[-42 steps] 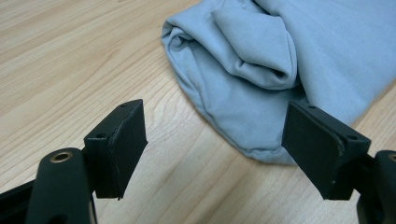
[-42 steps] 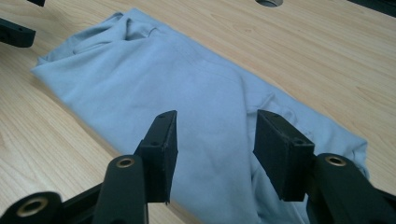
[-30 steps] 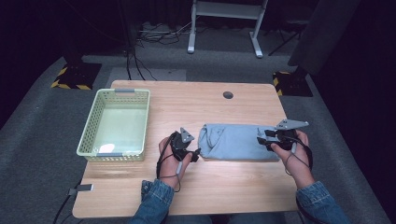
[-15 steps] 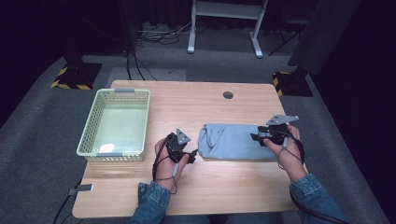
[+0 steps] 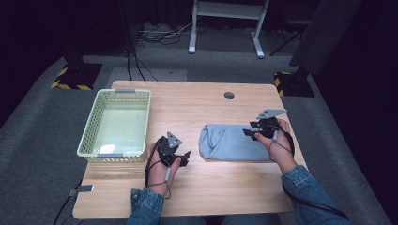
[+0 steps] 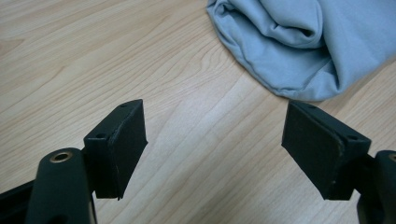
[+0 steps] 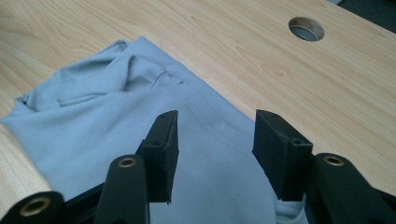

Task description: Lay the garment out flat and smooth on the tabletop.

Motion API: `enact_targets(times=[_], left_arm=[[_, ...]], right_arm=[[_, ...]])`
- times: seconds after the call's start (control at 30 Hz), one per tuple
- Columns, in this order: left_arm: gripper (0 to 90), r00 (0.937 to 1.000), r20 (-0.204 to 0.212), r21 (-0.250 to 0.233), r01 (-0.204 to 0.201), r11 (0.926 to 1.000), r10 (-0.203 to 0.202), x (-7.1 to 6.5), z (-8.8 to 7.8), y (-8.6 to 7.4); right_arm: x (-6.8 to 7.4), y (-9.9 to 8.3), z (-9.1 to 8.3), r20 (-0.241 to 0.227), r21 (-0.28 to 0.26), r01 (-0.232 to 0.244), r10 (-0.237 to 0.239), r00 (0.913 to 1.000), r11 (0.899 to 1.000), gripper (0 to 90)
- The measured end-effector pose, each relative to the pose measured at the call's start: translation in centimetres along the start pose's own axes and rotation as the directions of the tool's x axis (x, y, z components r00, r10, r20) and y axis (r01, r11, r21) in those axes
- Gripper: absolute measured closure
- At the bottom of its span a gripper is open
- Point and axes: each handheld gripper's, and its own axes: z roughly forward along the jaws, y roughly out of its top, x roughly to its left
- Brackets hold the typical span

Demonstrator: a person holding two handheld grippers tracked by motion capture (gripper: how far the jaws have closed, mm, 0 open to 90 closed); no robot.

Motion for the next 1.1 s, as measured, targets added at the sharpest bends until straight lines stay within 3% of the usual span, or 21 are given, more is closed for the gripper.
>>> enact_targets(times=[0.4,1.1], left_arm=[[21.4,0.9999,-0.012,-0.004,0.01,0.9999,-0.01,0.3,-0.7,-0.5],[20.6,0.9999,-0.012,0.011,0.01,0.9999,-0.01,0.2,-0.1,-0.6]], right_arm=[[-0.1,0.1,2.3,-0.016,0.012,-0.002,0.002,0.9999,1.0,49.4],[-1.2,-0.7,5.4,-0.019,0.051,-0.018,0.018,0.9996,0.999,44.3]])
